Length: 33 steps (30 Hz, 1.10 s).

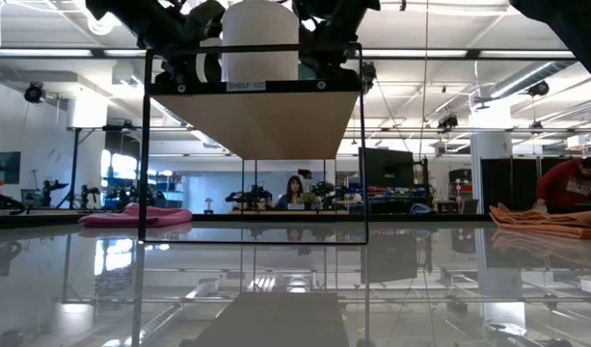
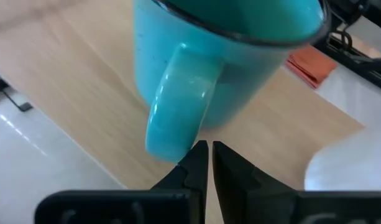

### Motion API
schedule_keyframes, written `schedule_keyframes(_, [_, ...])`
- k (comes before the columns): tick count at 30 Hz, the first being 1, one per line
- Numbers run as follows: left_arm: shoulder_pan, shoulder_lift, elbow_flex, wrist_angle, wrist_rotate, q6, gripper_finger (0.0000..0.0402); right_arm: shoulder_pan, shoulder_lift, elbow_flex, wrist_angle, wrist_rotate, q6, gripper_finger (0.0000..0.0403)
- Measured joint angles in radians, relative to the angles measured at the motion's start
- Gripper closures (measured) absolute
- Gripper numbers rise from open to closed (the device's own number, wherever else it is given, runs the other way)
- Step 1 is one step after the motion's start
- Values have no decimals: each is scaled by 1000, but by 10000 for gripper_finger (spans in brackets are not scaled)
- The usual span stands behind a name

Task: Stack small to large cups/mugs on shelf
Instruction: Put the blue mug on the shelf

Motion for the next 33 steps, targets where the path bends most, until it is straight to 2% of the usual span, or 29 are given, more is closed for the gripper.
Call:
schedule_keyframes(9, [26, 1, 0, 3, -16, 5, 391, 35, -13, 0, -97, 0, -7, 394])
schedule_keyframes(16, [26, 7, -2, 5, -14, 7, 391, 65, -37, 0, -103, 2, -4, 394])
schedule_keyframes(24, [26, -37, 0, -18, -16, 8, 391, 47, -73, -3, -108, 145, 8, 394])
schedule_keyframes(29, [29, -81, -2, -112, -111, 34, 391, 25, -72, -14, -48, 147, 8, 394])
schedule_keyframes(33, [34, -96, -1, -115, -155, 59, 391, 14, -71, -39, 10, 126, 12, 394])
